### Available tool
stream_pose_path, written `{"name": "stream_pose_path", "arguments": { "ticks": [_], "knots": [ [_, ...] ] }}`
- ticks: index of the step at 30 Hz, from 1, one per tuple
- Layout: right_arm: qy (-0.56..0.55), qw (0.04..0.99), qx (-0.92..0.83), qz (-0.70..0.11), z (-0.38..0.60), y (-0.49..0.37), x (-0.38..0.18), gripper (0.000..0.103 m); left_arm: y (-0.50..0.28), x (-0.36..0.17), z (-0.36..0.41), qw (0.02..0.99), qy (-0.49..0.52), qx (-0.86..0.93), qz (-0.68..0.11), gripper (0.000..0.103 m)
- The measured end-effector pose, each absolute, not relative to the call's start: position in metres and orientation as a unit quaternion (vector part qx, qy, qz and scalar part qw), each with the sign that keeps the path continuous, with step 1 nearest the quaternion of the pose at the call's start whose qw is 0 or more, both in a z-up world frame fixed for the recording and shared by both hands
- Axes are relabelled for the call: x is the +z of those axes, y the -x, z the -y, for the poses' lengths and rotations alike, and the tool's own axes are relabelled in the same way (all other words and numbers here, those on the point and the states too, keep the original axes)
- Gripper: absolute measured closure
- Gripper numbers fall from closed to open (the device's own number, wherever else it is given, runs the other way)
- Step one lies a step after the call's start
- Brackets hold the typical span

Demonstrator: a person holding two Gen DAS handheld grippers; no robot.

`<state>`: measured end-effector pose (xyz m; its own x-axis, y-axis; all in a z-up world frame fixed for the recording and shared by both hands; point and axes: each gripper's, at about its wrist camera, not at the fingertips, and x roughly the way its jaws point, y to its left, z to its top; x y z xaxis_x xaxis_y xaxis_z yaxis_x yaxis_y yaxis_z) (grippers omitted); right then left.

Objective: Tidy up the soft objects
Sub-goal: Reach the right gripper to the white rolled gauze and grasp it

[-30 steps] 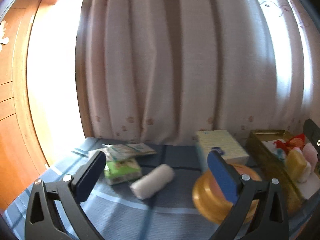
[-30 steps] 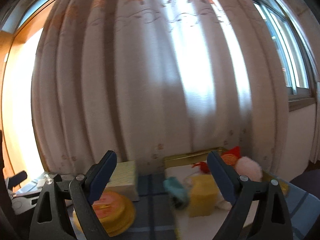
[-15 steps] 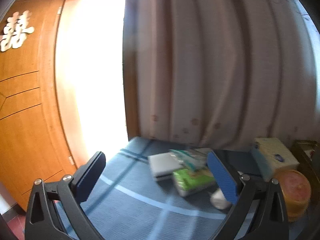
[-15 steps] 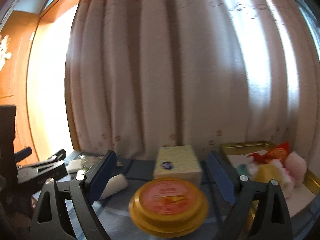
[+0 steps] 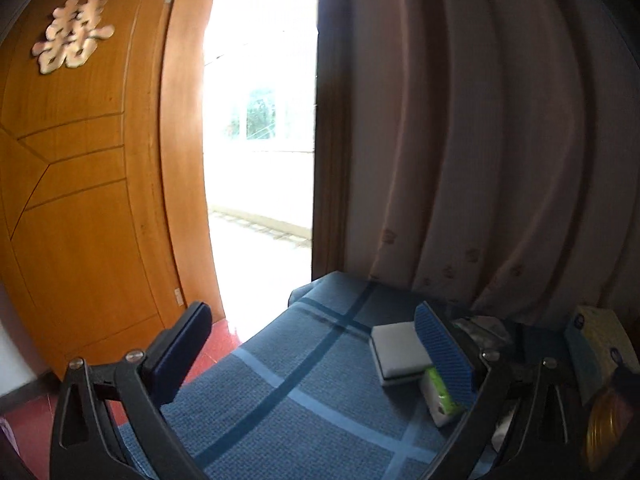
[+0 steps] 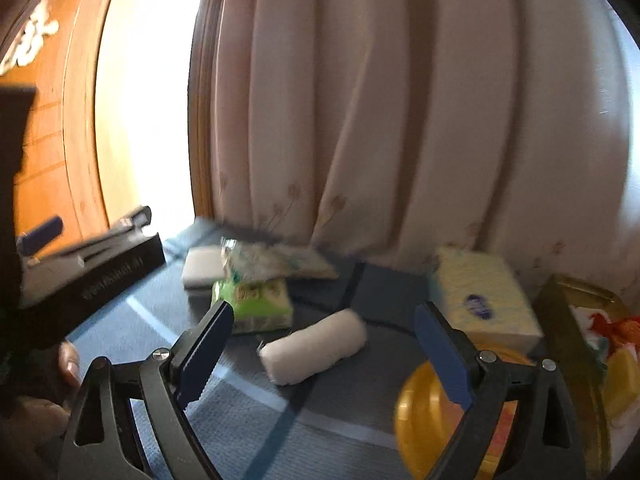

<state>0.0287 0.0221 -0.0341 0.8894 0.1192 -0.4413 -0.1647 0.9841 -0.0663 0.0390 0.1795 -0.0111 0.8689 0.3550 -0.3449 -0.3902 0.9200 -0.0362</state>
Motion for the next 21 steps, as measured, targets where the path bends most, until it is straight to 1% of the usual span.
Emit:
{"name": "stream_pose_path", "arguments": {
  "ticks": [8, 15, 18, 20, 21],
  "knots": [
    [0.059, 0.951, 0.082, -0.293, -0.035, -0.061, -0.048, 0.01, -0.041, -0.02, -0.215, 0.947, 0.136, 0.212, -0.199, 0.001],
    [0.062, 0.931, 0.076, -0.352, -0.041, -0.088, -0.063, 0.011, -0.041, -0.021, -0.213, 0.949, 0.131, 0.213, -0.194, 0.001],
    [0.054, 0.925, 0.071, -0.37, -0.039, -0.096, -0.067, 0.023, -0.039, -0.02, -0.212, 0.949, 0.131, 0.213, -0.19, 0.001],
    [0.048, 0.926, 0.065, -0.369, -0.035, -0.097, -0.066, 0.036, -0.039, -0.019, -0.213, 0.95, 0.132, 0.213, -0.189, 0.001],
    [0.05, 0.928, 0.06, -0.365, -0.033, -0.097, -0.065, 0.049, -0.039, -0.02, -0.213, 0.949, 0.132, 0.214, -0.188, 0.001]
  ]
}}
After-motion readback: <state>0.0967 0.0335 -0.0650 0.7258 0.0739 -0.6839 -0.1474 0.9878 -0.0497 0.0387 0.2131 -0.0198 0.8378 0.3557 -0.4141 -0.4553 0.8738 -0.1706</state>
